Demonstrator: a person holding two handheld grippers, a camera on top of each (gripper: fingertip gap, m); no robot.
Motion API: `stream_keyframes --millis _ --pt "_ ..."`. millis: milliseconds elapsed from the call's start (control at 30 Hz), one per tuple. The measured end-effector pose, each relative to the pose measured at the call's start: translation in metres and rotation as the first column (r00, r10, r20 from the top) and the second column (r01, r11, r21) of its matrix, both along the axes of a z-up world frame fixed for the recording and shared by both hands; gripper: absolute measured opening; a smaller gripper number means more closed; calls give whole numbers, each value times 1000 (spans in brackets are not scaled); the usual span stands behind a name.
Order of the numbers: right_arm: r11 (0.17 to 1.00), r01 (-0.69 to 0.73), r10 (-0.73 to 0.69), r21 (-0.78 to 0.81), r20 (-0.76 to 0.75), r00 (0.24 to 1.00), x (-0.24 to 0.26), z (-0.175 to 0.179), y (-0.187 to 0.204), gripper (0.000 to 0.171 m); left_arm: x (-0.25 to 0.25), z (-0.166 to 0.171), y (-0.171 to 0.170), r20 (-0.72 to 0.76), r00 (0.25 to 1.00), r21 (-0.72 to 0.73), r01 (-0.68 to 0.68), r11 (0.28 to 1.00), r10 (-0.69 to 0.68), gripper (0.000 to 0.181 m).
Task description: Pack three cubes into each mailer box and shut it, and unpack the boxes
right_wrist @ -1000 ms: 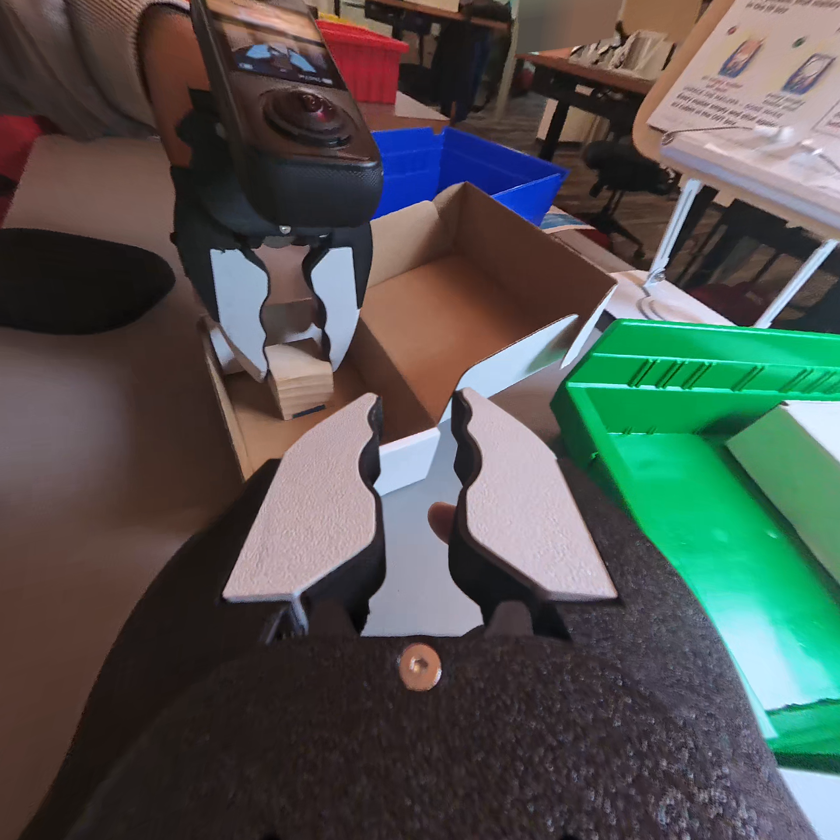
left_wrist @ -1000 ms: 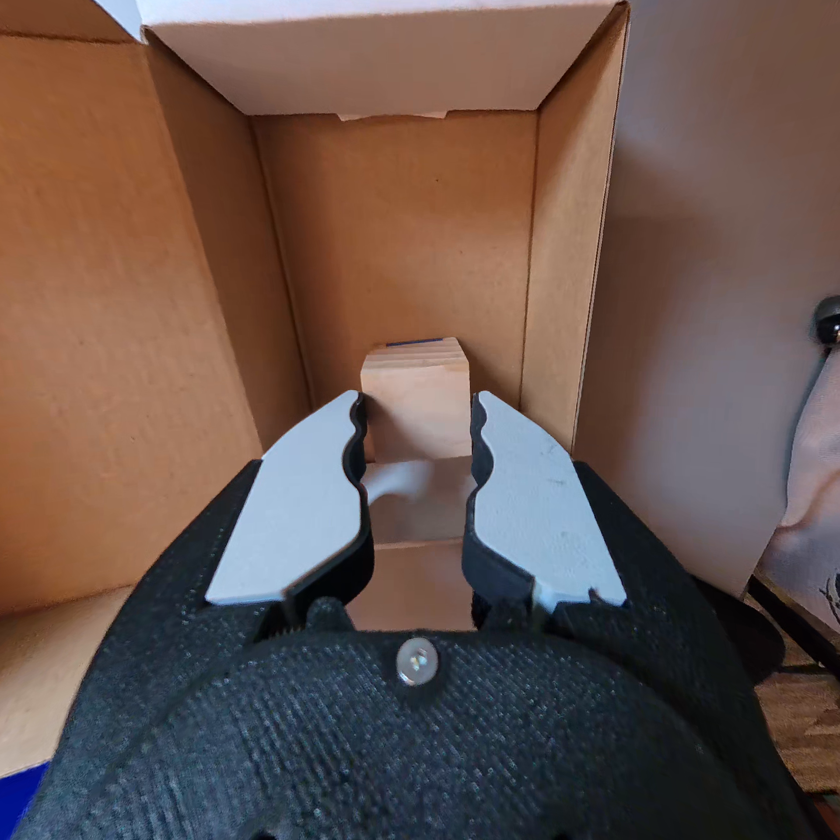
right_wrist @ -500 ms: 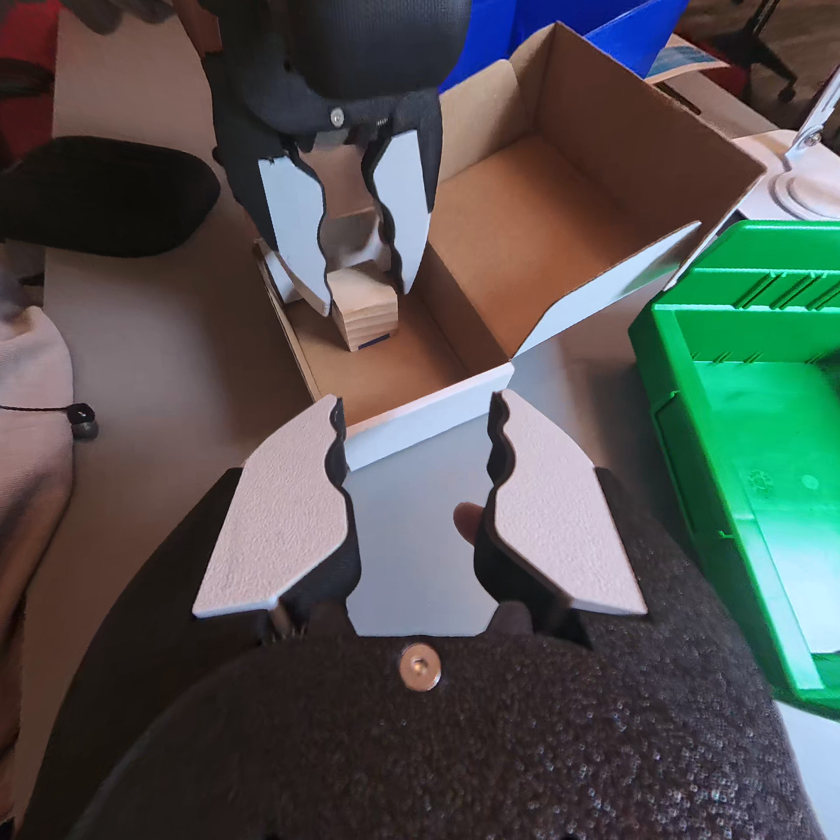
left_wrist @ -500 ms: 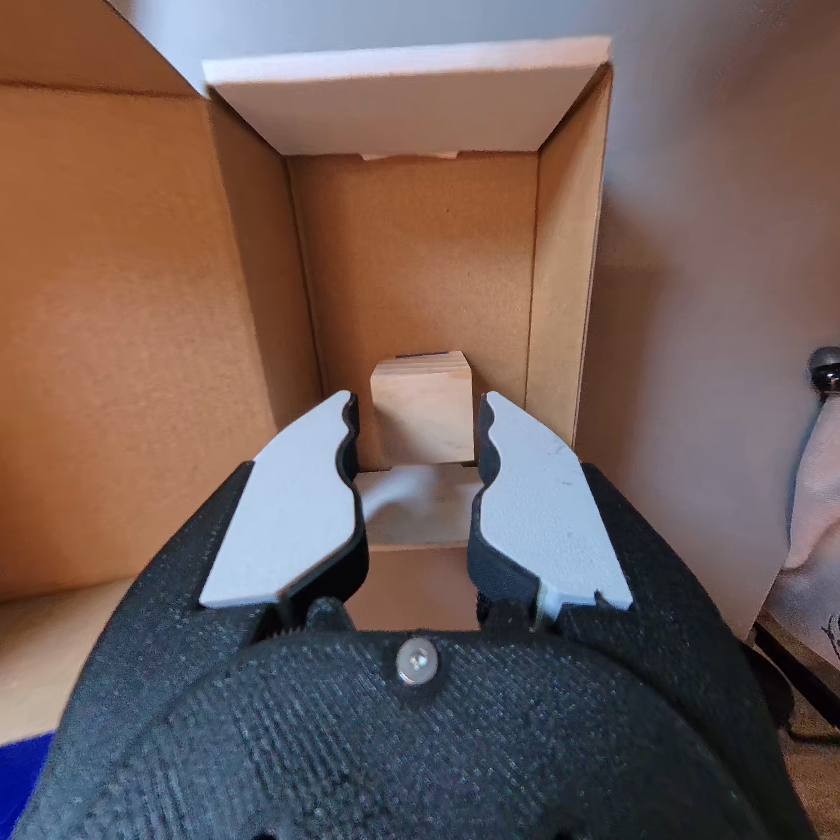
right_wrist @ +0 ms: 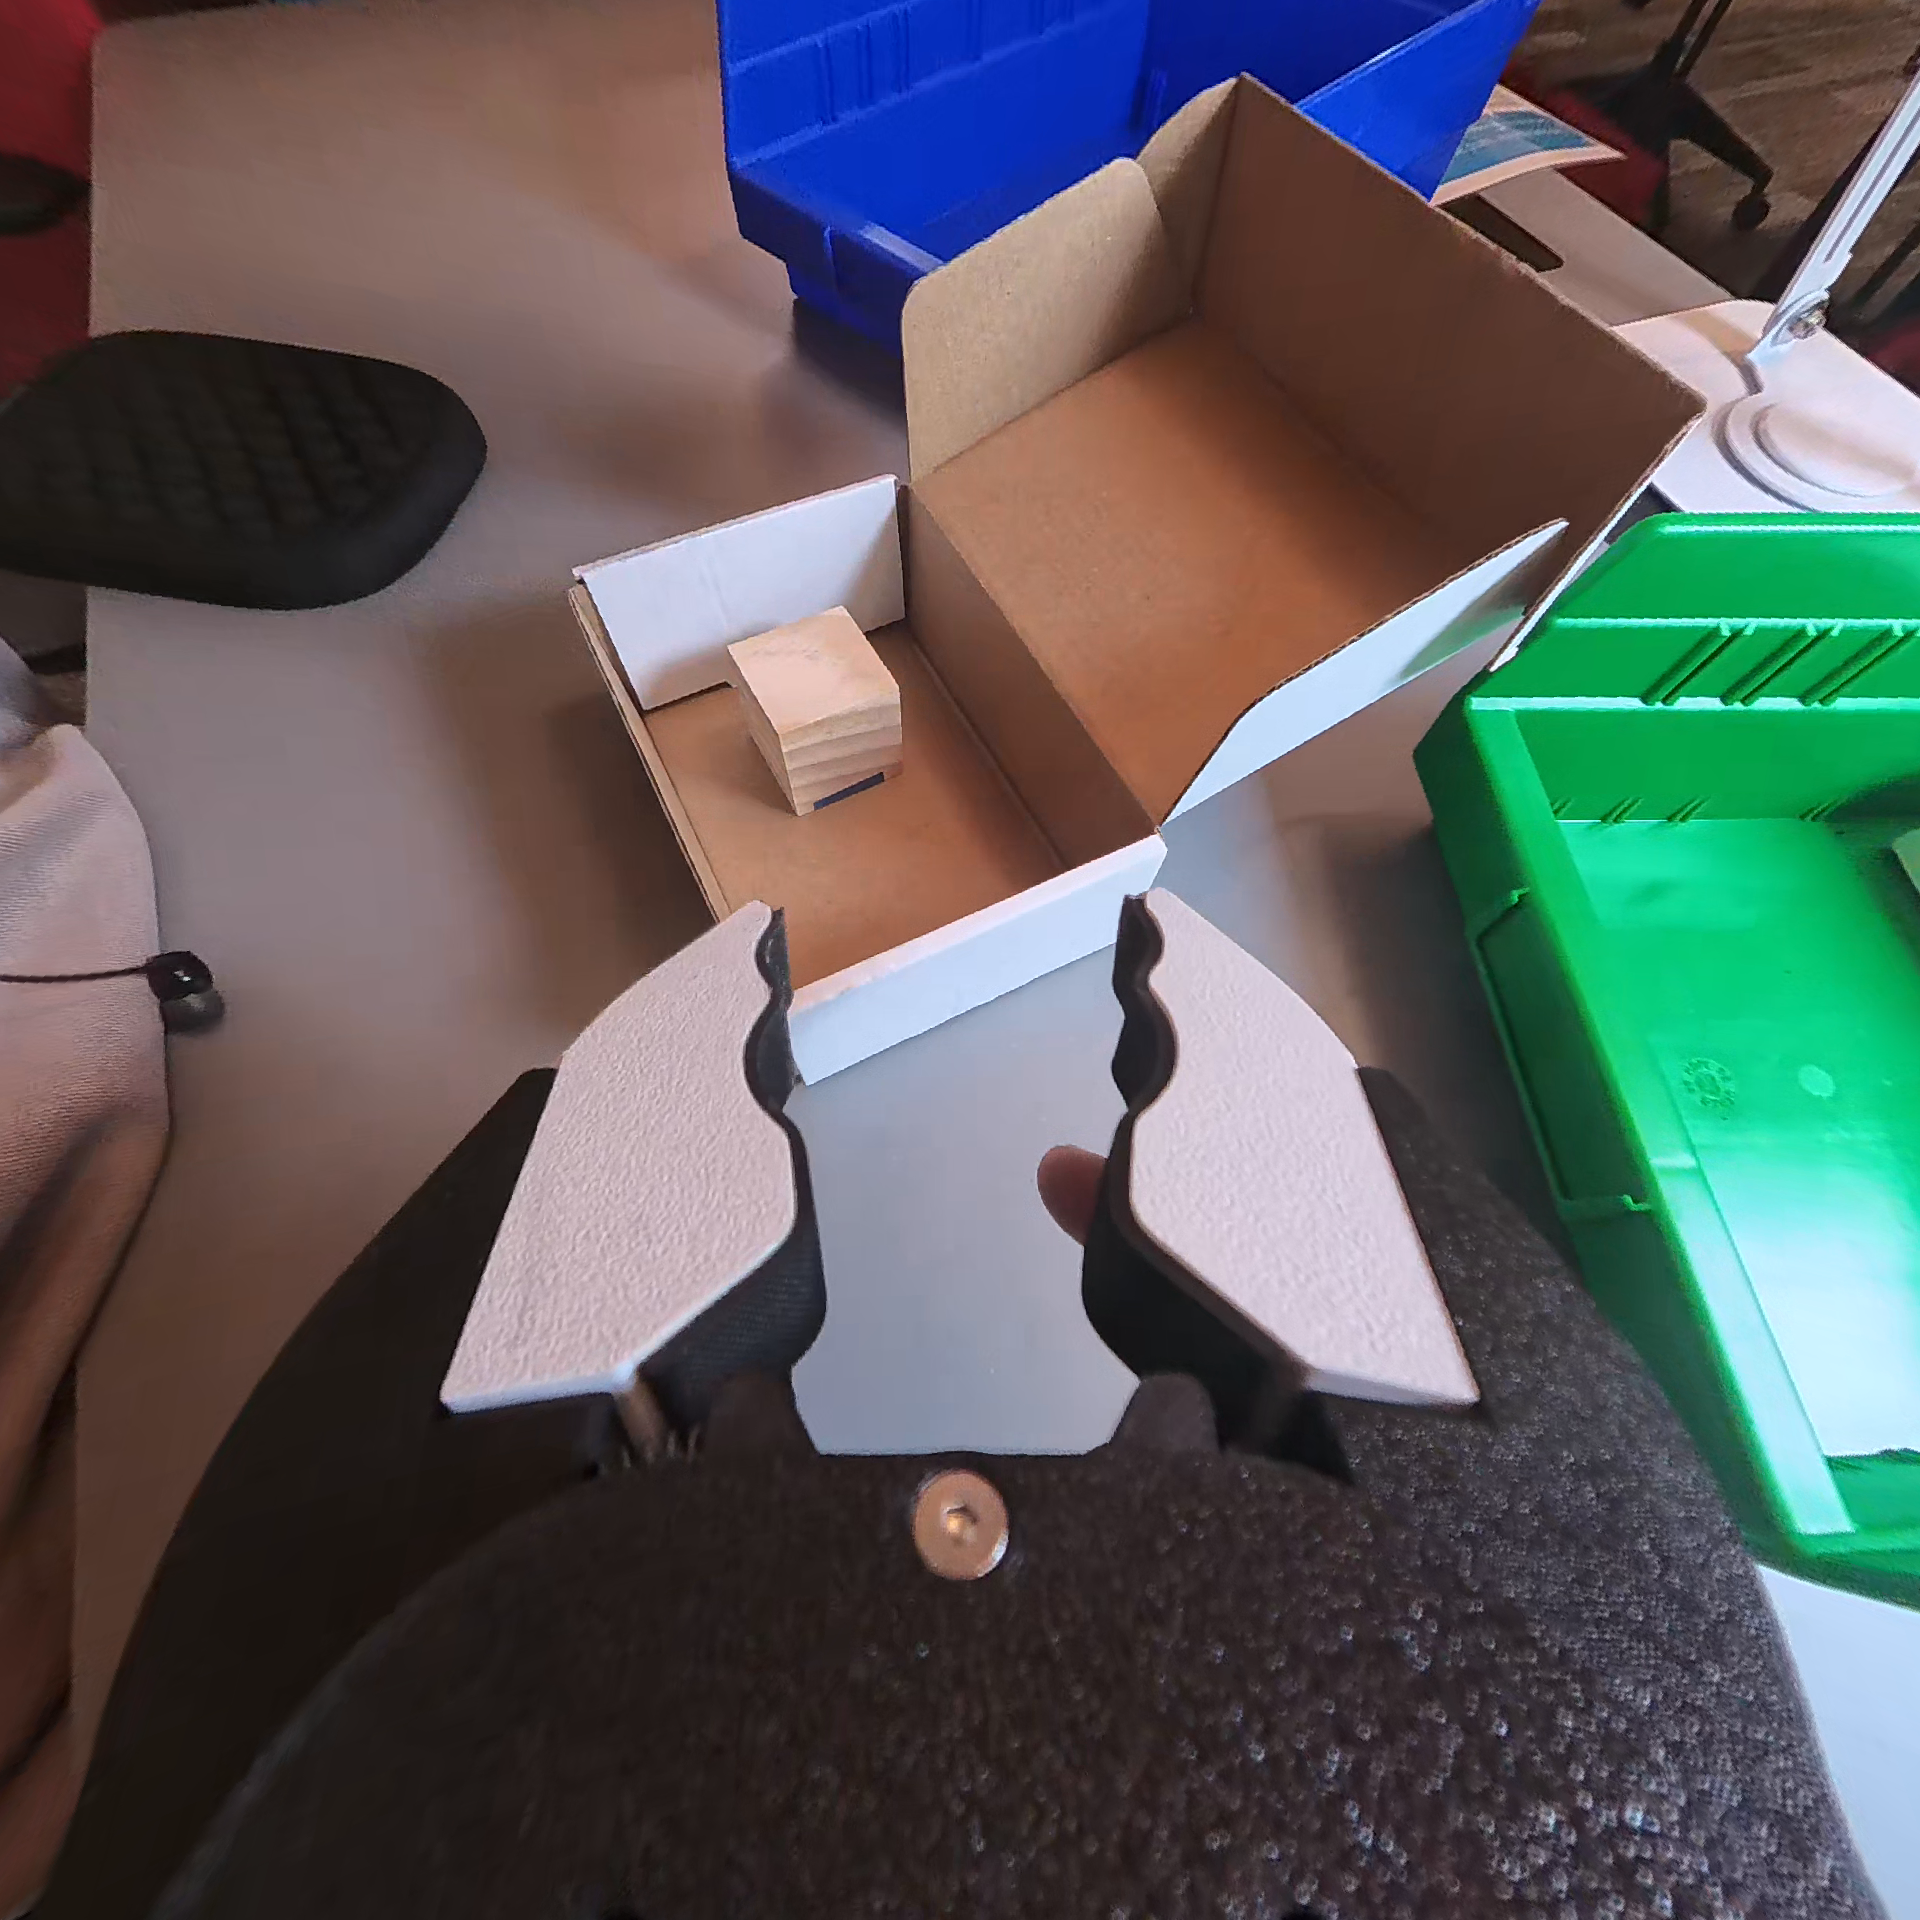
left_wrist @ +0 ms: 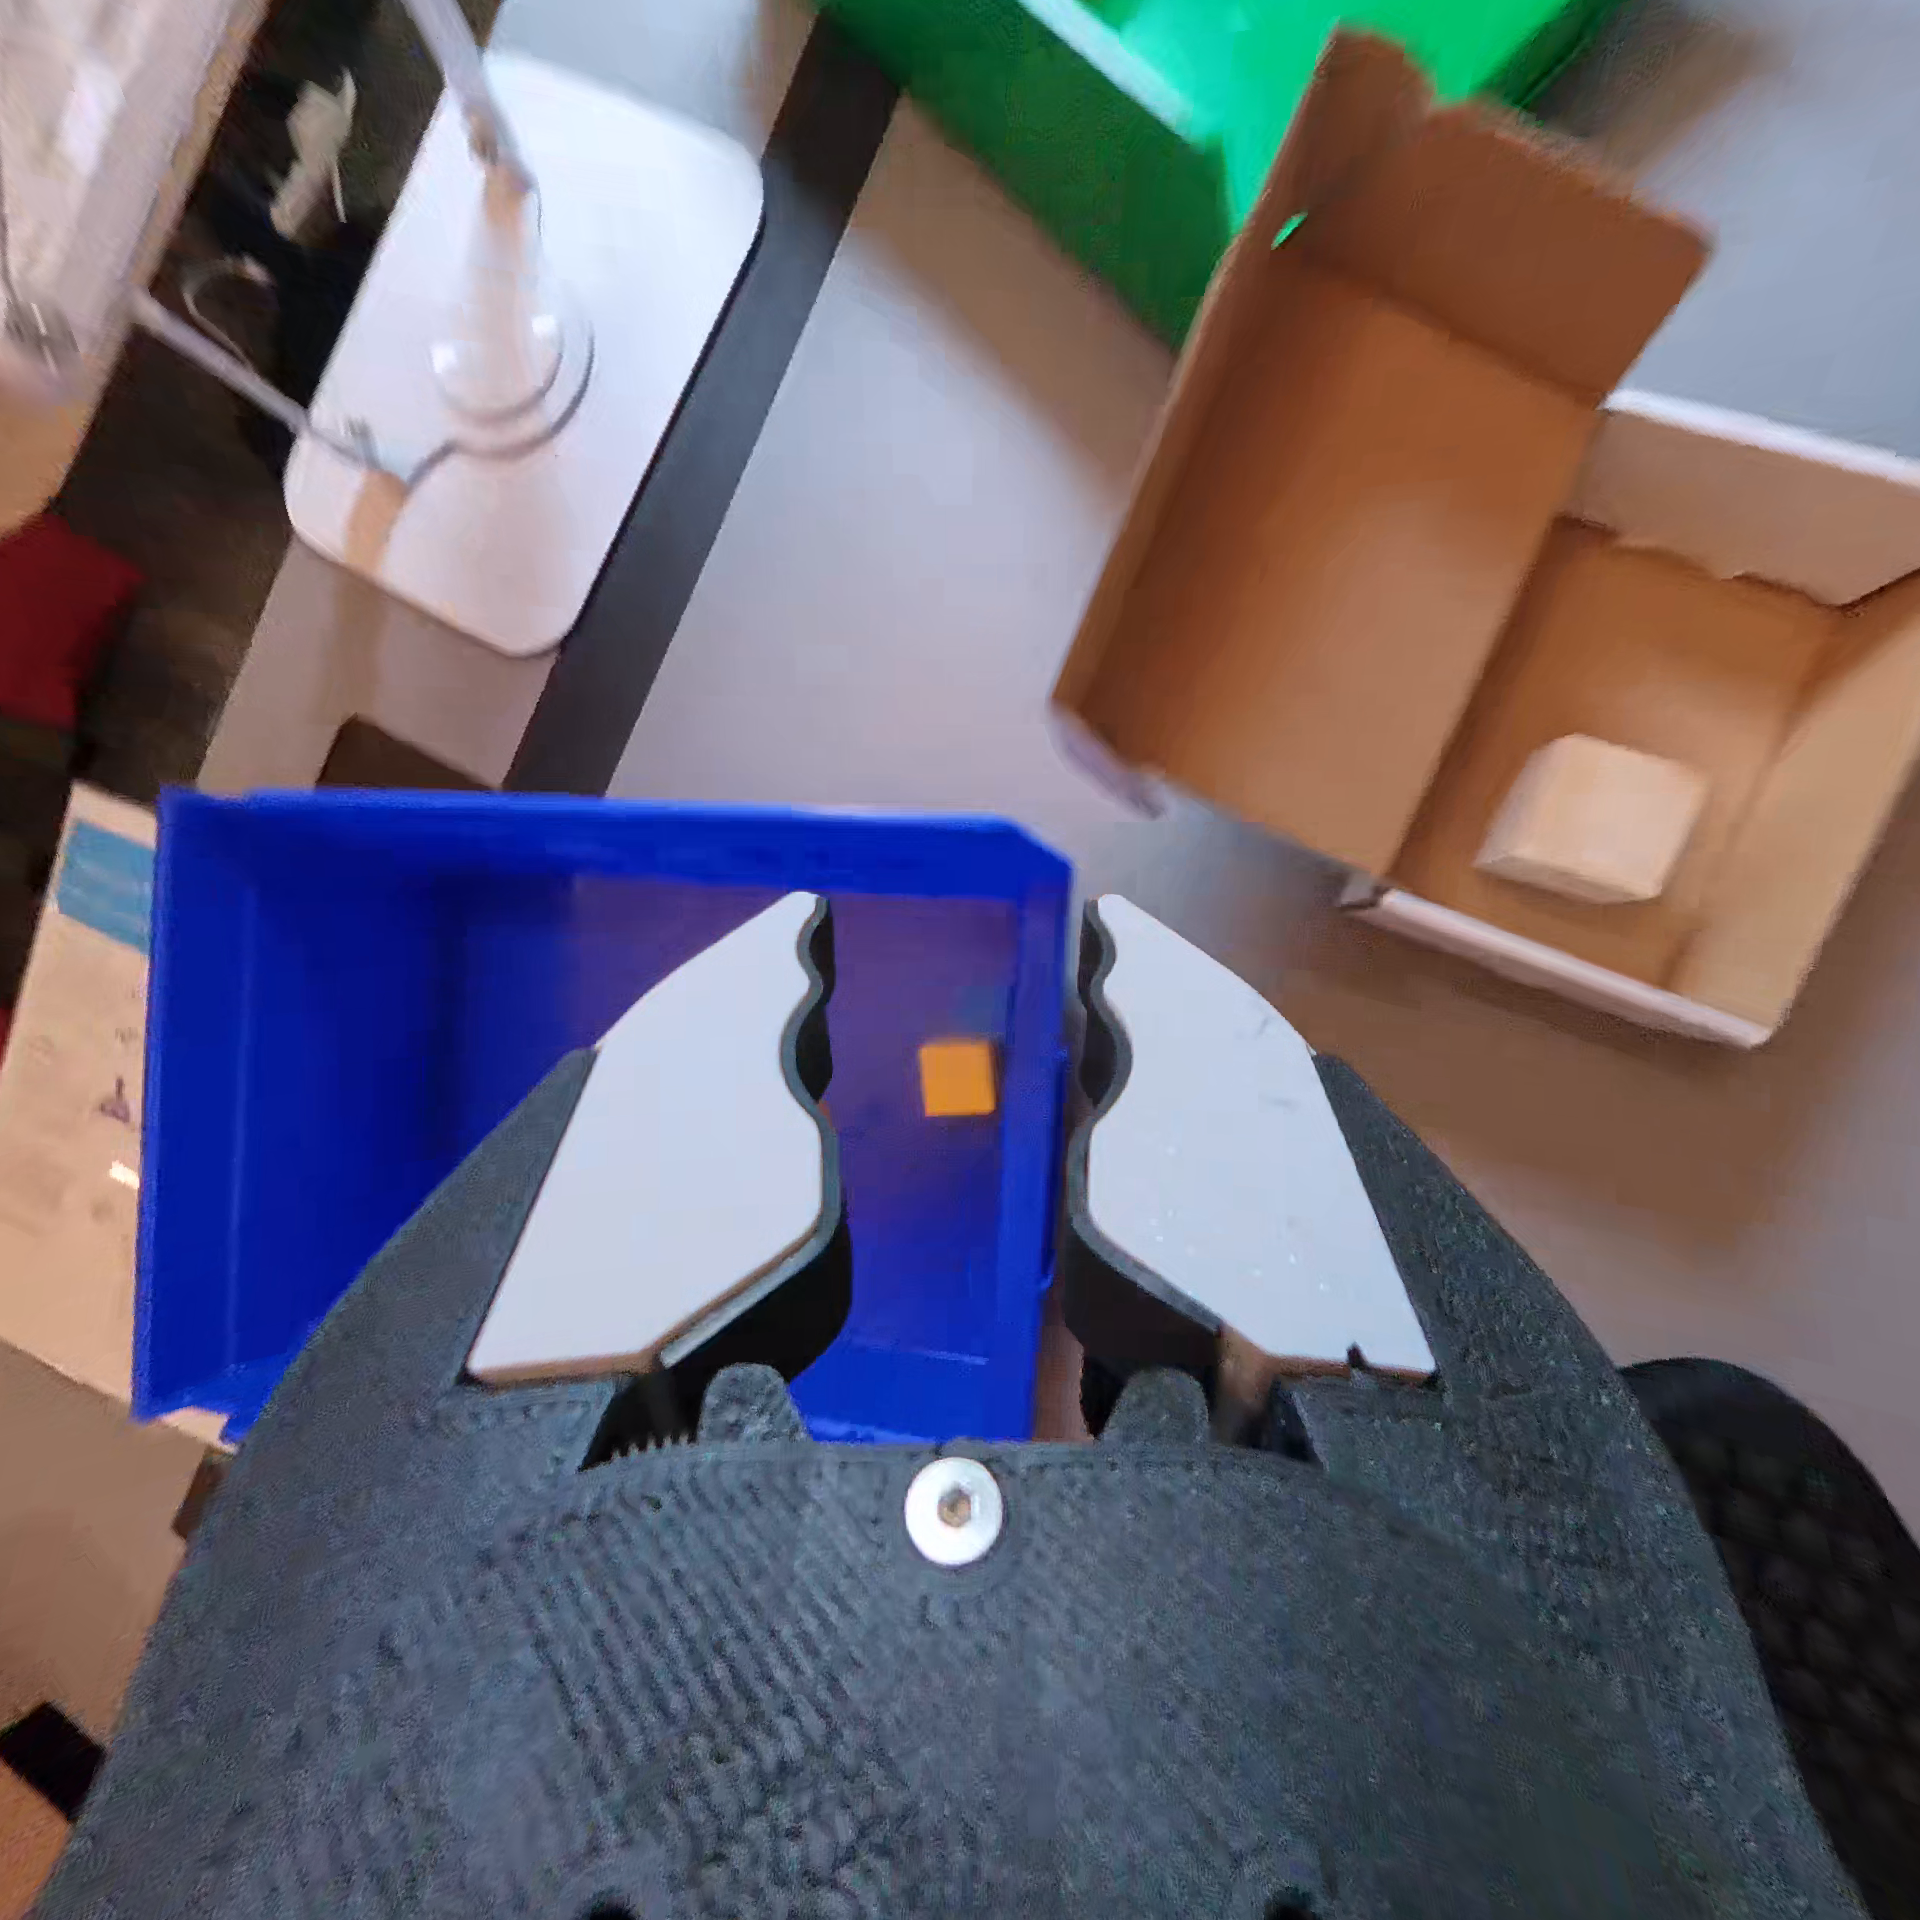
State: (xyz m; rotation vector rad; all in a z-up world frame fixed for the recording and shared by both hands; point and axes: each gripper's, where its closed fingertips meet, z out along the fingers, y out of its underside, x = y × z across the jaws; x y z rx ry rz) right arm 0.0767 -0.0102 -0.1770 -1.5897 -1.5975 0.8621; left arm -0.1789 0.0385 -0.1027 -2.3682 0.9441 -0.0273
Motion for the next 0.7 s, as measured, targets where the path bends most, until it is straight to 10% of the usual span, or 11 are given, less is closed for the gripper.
stream_keyframes --millis 333,700 --pt "1000 24 -24 -15 9 1000 -1 -7 8 58 -75 -118 -16 20 1000 -395 7 918 1 48" --pt "999 45 -45 -13 13 999 0 -10 13 58 -66 -149 -17 83 996 -504 59 862 -20 47"
